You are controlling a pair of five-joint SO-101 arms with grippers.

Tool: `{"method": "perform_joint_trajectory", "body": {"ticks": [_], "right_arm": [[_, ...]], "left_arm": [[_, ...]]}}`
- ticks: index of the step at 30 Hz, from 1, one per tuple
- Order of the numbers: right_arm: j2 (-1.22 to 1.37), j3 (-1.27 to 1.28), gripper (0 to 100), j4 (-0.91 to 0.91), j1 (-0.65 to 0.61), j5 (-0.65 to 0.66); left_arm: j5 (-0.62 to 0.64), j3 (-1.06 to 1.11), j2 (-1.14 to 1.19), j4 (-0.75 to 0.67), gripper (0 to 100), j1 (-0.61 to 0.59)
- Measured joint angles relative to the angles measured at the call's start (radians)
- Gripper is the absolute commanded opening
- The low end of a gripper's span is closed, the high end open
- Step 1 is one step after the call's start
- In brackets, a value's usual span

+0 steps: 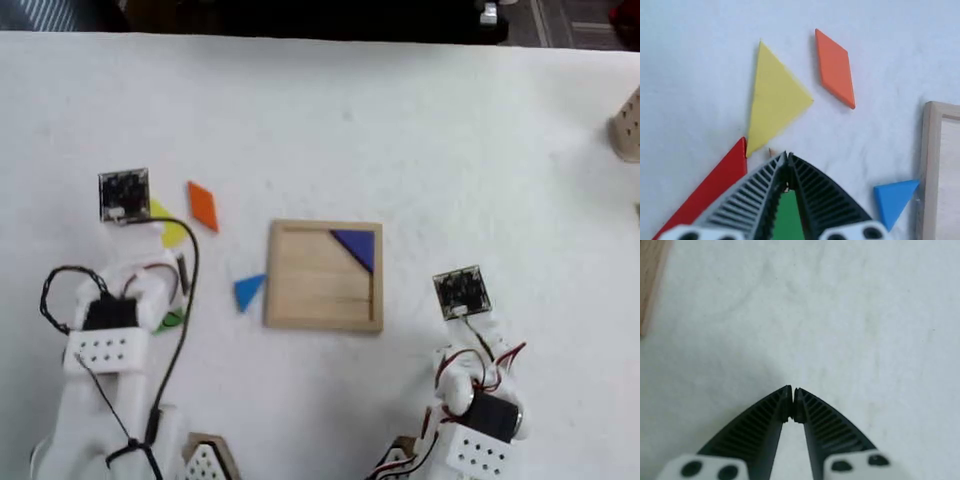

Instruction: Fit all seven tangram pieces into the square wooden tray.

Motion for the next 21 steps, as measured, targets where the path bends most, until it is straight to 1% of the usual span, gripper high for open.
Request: {"method": "perform_joint_trajectory", "body": {"ticks": [9,21], "right_arm": [[0.000,0.000,1.8,0.000,0.000,0.000],[0.000,0.000,1.8,0.000,0.000,0.000]], "left_arm": [[0.000,0.048,-0.075,0.000,3,0.000],[-0.002,0.066,-0.081,0.000,3,-0.005]]}}
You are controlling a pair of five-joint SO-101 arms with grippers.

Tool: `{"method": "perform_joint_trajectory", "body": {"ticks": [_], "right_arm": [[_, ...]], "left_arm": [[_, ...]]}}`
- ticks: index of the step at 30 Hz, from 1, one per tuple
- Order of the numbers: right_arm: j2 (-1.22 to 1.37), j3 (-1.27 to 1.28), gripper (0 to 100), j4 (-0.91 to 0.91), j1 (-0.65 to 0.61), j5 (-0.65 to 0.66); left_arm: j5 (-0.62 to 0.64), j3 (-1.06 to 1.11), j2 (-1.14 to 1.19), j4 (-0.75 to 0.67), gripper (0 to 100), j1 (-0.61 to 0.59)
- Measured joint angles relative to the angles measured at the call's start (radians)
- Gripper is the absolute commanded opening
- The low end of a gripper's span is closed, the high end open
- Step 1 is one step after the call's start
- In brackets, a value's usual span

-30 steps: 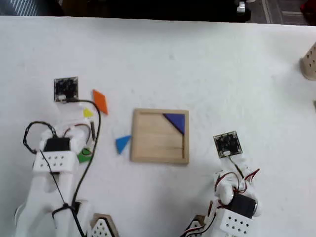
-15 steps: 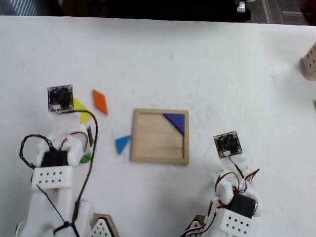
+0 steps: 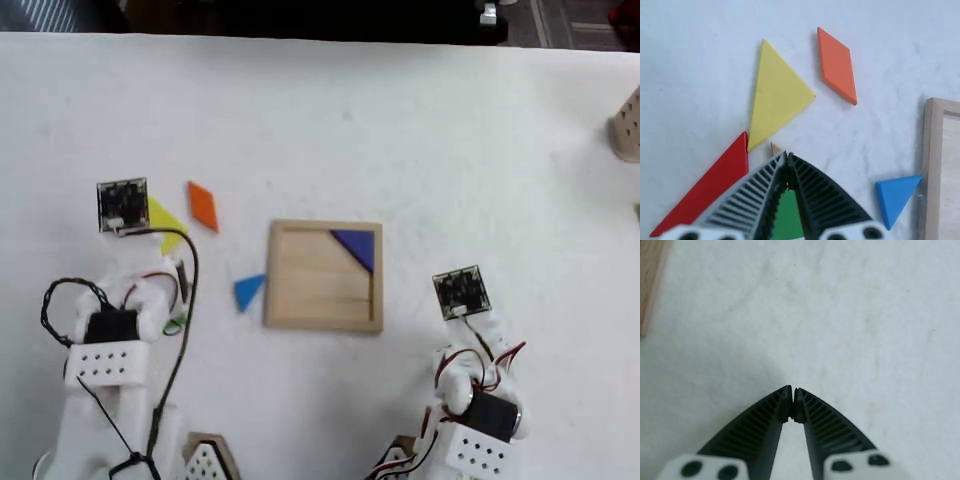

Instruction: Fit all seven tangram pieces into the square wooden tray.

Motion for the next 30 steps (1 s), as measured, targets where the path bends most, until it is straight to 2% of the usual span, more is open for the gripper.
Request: {"method": "perform_joint_trajectory", "body": {"ticks": [10,17,30], "right_arm": [[0.000,0.000,1.8,0.000,0.000,0.000],[0.000,0.000,1.8,0.000,0.000,0.000],[0.000,0.000,1.8,0.000,0.000,0.000]], "left_arm": [[0.000,0.009,0.000,-0.008,2,0.000],[0.000,0.043,0.000,-0.069,2,0.000],[0.000,0.043,0.000,-0.071,2,0.000]]}}
